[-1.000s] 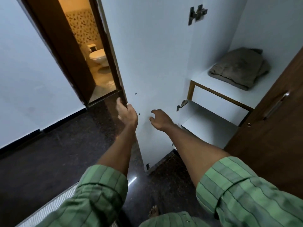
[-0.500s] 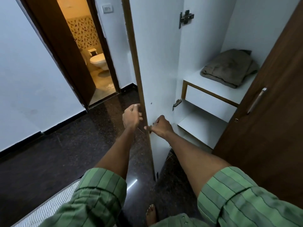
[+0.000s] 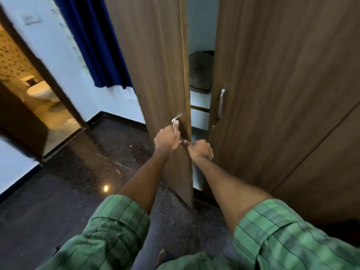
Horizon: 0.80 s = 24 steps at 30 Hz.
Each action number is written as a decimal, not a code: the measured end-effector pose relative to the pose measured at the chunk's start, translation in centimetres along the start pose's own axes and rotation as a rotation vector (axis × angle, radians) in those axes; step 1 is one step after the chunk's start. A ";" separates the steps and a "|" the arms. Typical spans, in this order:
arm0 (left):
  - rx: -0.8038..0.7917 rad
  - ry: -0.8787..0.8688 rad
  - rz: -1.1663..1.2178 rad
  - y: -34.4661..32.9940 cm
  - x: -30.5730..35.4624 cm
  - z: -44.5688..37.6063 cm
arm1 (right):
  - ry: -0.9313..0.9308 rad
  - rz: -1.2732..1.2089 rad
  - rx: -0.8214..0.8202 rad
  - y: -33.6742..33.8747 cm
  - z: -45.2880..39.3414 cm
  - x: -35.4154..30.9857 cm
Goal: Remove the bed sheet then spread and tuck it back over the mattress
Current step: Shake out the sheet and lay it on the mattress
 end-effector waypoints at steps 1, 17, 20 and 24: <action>-0.037 -0.017 -0.062 -0.3 1.3 -0.9 | -0.010 -0.031 -0.010 0.5 -0.8 0.2; -0.234 -0.282 -0.105 -5.9 8.2 -12.2 | -0.173 -0.388 0.267 -2.0 -10.2 -2.3; -0.271 -0.361 -0.115 -5.5 7.9 -12.7 | -0.174 -0.375 0.287 -2.4 -10.6 -2.1; -0.305 -0.575 -0.601 -5.9 6.5 -13.7 | -0.133 -0.265 0.329 -2.7 -8.4 -1.8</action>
Point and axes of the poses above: each hand's wrist, its own z-axis away from the middle knuckle, its own y-axis out of the back of the hand, x = y × z, the point moved 1 cm from there along -z, towards the middle knuckle, and after that the axes turned 10 degrees about -z, right-handed, at the moved point
